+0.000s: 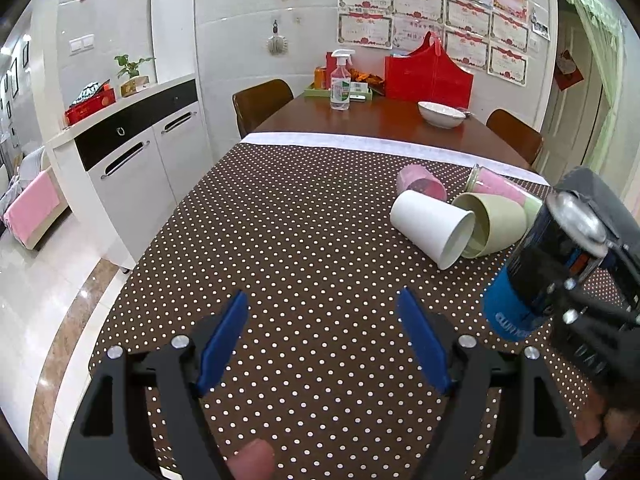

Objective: Flip cup upside down
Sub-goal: 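Rotate the right gripper to turn the CoolTowel cup upside down, then lower the inverted cup onto the tablecloth and open the right gripper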

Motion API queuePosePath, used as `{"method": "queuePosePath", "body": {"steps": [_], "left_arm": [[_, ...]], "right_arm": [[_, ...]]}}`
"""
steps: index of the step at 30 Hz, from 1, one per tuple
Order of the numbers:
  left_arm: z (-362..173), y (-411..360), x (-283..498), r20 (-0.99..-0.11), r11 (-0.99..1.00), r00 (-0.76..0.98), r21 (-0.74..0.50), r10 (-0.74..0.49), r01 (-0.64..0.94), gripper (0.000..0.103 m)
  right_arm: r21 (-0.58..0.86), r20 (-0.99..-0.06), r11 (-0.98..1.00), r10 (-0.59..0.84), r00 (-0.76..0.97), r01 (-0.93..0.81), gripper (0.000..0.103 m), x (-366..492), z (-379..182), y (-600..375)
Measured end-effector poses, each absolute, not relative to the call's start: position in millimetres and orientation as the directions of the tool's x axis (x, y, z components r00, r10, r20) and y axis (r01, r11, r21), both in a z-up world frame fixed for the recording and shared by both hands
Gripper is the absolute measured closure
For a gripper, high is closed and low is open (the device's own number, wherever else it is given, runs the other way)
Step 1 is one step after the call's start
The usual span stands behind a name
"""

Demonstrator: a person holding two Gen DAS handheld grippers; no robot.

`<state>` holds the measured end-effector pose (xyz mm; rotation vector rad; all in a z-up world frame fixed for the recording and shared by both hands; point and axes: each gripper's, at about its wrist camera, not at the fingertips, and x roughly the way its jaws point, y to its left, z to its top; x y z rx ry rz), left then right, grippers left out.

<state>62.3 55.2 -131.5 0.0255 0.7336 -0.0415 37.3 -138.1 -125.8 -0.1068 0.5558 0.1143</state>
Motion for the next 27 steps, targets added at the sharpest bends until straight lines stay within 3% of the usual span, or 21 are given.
{"method": "queuePosePath", "body": {"steps": [21, 24, 26, 27], "left_arm": [[-134.3, 53.5, 63.1, -0.676, 0.998, 0.737, 0.036, -0.011, 0.048, 0.027], [-134.1, 51.8, 61.2, -0.674, 0.998, 0.739, 0.039, -0.009, 0.048, 0.027], [-133.6, 51.5, 59.5, -0.672, 0.998, 0.741, 0.039, -0.01, 0.049, 0.027], [-133.2, 51.3, 58.9, -0.671, 0.998, 0.742, 0.038, -0.011, 0.049, 0.027]], "right_arm": [[-0.081, -0.583, 0.987, 0.065, 0.81, -0.137, 0.035, 30.8, -159.5, -134.1], [-0.054, -0.59, 0.989, 0.079, 0.804, -0.138, 0.023, 30.3, -158.9, -136.5], [-0.035, -0.593, 0.989, 0.094, 0.8, -0.142, 0.006, 30.1, -156.9, -138.3], [-0.025, -0.597, 0.989, 0.104, 0.796, -0.147, 0.006, 30.3, -156.2, -139.2]]}}
